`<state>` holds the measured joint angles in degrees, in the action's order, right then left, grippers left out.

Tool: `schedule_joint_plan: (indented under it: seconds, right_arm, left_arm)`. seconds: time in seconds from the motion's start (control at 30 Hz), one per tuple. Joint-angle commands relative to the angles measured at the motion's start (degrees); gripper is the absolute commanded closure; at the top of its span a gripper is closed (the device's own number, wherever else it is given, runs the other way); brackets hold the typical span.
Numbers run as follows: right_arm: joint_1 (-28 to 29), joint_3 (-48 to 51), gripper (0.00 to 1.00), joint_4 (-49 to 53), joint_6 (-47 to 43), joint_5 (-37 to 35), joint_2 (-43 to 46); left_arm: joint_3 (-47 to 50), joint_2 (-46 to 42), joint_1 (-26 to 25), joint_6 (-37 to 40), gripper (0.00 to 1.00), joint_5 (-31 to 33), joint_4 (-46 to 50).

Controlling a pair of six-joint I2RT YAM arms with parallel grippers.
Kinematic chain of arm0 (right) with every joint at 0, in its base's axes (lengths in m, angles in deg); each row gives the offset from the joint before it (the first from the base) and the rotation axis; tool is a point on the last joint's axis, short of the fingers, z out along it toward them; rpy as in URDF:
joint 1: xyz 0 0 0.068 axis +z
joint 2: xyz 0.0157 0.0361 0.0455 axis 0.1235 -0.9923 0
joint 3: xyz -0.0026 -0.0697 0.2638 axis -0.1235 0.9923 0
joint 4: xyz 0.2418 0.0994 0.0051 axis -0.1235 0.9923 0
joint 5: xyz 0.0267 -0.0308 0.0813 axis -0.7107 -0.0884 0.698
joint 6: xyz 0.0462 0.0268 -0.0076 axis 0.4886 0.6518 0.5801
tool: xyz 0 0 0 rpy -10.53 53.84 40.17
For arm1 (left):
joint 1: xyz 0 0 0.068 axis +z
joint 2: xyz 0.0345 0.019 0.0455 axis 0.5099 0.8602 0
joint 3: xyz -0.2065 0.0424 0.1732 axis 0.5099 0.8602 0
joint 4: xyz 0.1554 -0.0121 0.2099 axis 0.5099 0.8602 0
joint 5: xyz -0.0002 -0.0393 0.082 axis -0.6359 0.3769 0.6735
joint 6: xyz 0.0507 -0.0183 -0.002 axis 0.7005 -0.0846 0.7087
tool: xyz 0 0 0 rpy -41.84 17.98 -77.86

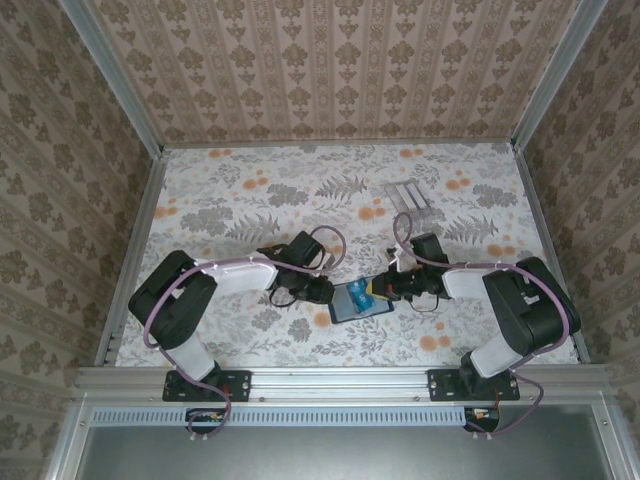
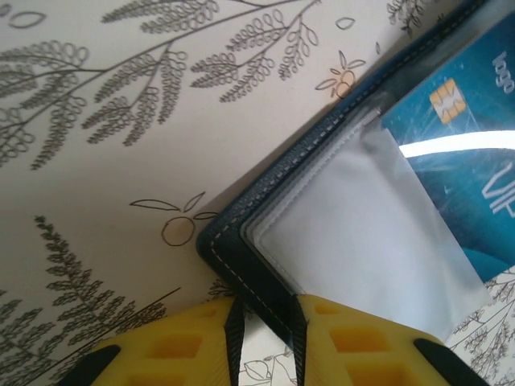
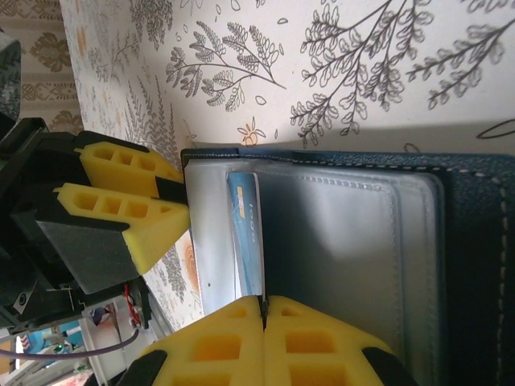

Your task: Put the credit cards into the card holder

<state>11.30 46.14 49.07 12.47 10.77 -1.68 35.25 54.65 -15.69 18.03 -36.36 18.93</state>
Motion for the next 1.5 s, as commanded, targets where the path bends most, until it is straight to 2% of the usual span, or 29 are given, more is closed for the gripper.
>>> schedule_joint_plan:
  seconds: [0.0, 0.23, 0.4, 0.8, 1.17, 1.47]
  right_arm:
    - [1.03, 0.81, 0.96, 0.22, 1.91, -2.52, 0.00]
    - [1.14, 3.69, 0.95, 0.41, 3.57, -5.96, 3.81]
    - [2.04, 4.65, 0.95, -8.26, 8.61, -6.32, 1.67]
    - [6.20, 3.77, 0.92, -15.11, 13.54, -10.10, -1.80]
    - [11.98, 2.09, 0.87, -11.71, 12.66, -10.77, -2.79]
    - [14.62, 0.74, 0.85, -15.31, 14.96, -10.20, -6.03]
  left_arm:
    - [0.72, 1.12, 1.64, -2.22, 0.78, 2.49, 1.81]
    - [1.87, 0.09, 2.14, -2.99, 0.80, 2.63, 1.45]
    - [1.60, 0.72, 1.79, -2.79, 0.81, 1.27, 0.45]
    - [2.58, -0.72, 1.59, -3.25, 0.82, 1.38, -0.15]
    - [2.70, -1.69, 2.23, -2.43, 0.84, 3.32, 1.24]
    - [4.26, -2.27, 2.49, -4.10, 0.86, 1.67, -1.87]
